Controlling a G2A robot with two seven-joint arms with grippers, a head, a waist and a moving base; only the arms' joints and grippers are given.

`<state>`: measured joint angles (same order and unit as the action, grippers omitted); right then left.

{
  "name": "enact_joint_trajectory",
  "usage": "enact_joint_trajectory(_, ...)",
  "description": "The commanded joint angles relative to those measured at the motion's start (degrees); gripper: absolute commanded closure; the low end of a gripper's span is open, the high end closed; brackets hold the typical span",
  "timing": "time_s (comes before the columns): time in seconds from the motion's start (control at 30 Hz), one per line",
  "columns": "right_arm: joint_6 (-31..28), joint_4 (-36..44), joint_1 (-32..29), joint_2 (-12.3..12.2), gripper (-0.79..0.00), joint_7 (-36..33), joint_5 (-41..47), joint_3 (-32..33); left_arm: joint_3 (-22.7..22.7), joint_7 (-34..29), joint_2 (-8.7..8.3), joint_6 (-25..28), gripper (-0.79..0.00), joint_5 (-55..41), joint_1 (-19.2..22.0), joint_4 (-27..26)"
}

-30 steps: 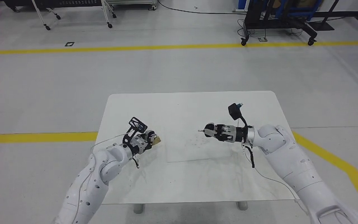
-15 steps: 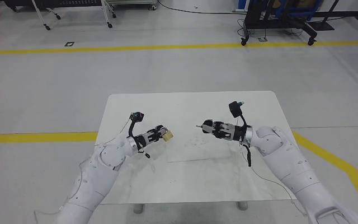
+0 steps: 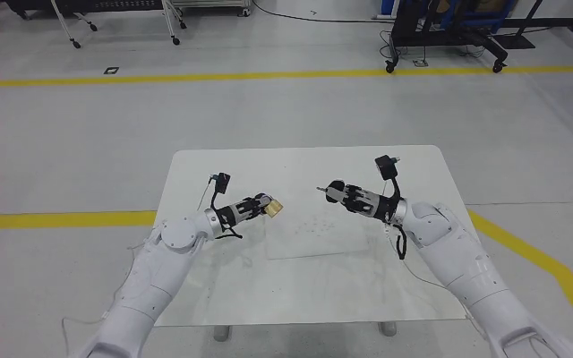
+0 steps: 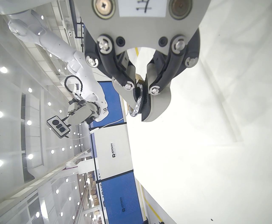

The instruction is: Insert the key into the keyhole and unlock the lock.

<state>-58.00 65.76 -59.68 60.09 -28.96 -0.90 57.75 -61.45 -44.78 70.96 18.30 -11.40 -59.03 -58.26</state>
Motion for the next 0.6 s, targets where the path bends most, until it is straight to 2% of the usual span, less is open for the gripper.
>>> enact_joint_trajectory(0.0, 0.8, 0.4, -0.2, 0.1, 0.000, 0.4, -0.1, 0.0, -1.3, -3.8, 0.15, -3.8, 0.000, -10.3, 0.2, 1.4)
enact_joint_trajectory(0.1, 4.6, 2.4, -0.3, 0.6, 0.000, 1.9, -1.6, -1.1, -3.1, -12.7, 0.79, -10.6, 0.000, -25.0, 2.0, 6.2)
enact_joint_trajectory(0.23, 8.4, 2.7, 1.0, 1.9, 0.000, 4.4, -2.8, -3.7, -2.8, -20.9, 2.07, -18.0, 0.000, -35.9, 5.5, 12.8)
enact_joint_trajectory(0.37, 10.1, 2.3, 2.6, 3.3, 0.000, 7.2, -3.5, -5.9, -1.4, -24.1, 3.23, -20.3, 0.000, -39.0, 8.0, 17.5)
enact_joint_trajectory(0.57, 13.0, 1.6, 3.7, 5.1, 0.000, 12.9, -4.9, -7.7, -0.2, -26.5, 4.38, -23.0, 0.000, -41.6, 10.0, 21.8)
